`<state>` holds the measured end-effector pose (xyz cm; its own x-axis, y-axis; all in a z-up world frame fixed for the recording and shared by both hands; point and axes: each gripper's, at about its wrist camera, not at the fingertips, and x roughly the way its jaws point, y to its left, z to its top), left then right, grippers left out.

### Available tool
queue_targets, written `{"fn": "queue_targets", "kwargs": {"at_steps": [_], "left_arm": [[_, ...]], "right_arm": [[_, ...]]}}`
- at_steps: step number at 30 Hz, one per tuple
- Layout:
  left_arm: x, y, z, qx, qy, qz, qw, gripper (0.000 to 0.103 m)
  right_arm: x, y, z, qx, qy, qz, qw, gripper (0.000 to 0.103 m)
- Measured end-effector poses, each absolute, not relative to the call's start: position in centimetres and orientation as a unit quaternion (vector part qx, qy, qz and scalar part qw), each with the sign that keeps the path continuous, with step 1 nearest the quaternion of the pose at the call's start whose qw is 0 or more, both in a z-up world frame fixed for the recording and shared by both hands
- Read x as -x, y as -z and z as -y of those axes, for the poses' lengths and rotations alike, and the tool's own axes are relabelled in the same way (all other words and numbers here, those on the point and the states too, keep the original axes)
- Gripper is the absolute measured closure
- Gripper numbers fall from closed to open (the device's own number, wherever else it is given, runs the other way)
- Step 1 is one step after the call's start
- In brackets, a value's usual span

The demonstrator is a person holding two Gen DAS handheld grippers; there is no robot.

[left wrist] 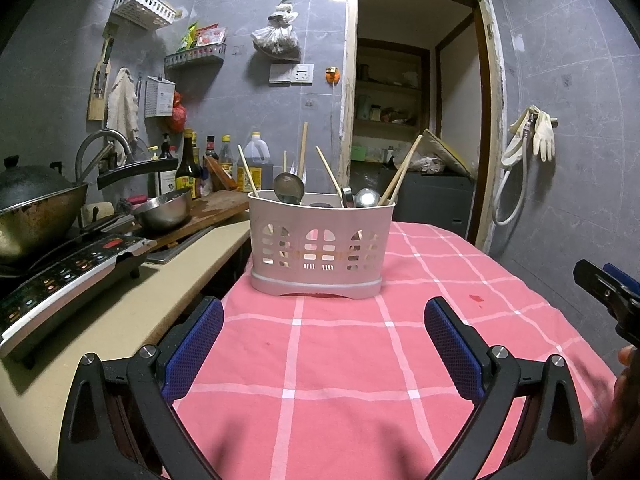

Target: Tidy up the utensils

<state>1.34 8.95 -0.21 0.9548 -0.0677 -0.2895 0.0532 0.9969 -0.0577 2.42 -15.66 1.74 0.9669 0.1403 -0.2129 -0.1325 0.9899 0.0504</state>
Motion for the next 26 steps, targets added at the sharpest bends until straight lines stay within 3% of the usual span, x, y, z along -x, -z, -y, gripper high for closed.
{"fn": "queue_targets", "kwargs": {"at_steps": [26], "left_arm": [[-1.78, 0.3, -8.75, 0.014, 0.032, -0.154, 0.988, 0.005]], "right_arm": [[-2.33, -1.66, 15.61, -0.02, -0.068, -0.111, 0.991, 0.0]]}}
